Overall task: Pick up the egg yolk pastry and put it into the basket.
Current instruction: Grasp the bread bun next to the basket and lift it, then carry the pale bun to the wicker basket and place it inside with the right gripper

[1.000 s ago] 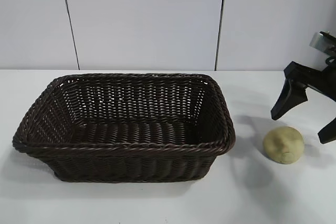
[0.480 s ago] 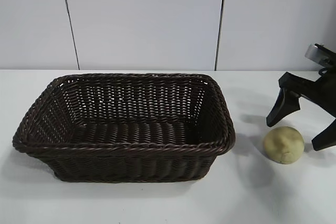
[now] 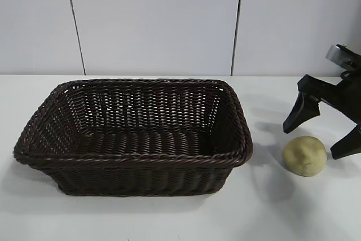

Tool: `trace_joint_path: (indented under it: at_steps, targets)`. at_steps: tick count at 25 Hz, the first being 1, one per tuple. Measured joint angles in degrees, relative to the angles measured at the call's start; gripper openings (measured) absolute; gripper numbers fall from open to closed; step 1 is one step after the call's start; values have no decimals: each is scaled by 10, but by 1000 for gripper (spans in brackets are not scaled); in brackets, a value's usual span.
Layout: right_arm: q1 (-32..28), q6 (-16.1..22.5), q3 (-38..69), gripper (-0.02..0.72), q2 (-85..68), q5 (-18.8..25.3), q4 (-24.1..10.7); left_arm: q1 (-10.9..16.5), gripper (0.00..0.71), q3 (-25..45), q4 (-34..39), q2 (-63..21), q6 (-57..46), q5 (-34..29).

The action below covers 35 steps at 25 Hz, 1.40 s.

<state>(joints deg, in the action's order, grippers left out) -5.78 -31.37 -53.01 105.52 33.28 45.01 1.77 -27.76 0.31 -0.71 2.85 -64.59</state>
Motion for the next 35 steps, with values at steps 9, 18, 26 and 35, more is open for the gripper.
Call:
trace_joint_path:
  at_steps: [9,18,26,35]
  targets:
    - [0,0,-1,526,0,2,1,0,634,0,0,0,0,0]
    - [0,1,-1,260,25,12,2,0,634,0,0,0,0,0]
    - [0,1,-28,32,7,70,1,0,634,0,0,0,0,0]
    - [1,61,-145,24,-90,238,-5,0,634,0,0,0,0,0]
